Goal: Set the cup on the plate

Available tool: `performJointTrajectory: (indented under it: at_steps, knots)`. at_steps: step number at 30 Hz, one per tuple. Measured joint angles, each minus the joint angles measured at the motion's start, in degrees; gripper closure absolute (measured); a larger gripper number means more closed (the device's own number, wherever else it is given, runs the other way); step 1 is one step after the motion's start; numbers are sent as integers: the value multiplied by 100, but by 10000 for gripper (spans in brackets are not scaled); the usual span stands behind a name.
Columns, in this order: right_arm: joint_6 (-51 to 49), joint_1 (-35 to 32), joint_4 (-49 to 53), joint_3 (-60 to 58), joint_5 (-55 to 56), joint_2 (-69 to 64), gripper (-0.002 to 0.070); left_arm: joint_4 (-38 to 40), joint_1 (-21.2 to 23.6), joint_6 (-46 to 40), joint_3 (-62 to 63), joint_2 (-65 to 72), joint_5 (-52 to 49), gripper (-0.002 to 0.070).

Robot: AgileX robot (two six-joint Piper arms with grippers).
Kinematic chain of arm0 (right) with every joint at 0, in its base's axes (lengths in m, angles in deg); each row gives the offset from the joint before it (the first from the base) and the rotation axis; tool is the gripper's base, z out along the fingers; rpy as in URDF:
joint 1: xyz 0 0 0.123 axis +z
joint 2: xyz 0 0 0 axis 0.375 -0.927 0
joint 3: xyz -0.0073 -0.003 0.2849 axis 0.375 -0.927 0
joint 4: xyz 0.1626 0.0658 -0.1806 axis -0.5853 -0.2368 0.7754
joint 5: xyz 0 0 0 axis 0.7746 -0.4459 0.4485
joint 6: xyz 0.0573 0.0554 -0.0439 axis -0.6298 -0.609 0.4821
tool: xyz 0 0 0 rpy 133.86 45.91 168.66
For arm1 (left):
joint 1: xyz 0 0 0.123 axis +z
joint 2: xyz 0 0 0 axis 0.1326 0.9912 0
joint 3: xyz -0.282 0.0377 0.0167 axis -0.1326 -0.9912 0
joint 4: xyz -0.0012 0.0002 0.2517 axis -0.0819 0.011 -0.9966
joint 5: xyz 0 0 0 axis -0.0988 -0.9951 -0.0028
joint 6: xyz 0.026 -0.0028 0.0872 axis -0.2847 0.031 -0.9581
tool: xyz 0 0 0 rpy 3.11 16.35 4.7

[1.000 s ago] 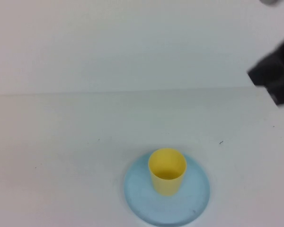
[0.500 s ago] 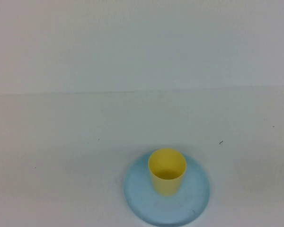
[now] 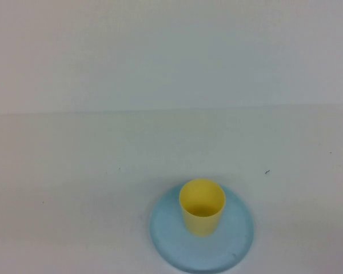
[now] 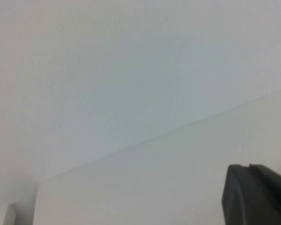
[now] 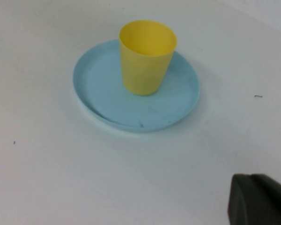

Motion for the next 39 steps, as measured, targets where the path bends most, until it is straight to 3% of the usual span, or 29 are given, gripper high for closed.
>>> performJointTrajectory:
  at_steps: [39]
  knots:
    - [0, 0, -10, 0, -366, 13, 675, -24, 0, 190, 0, 0, -36, 674]
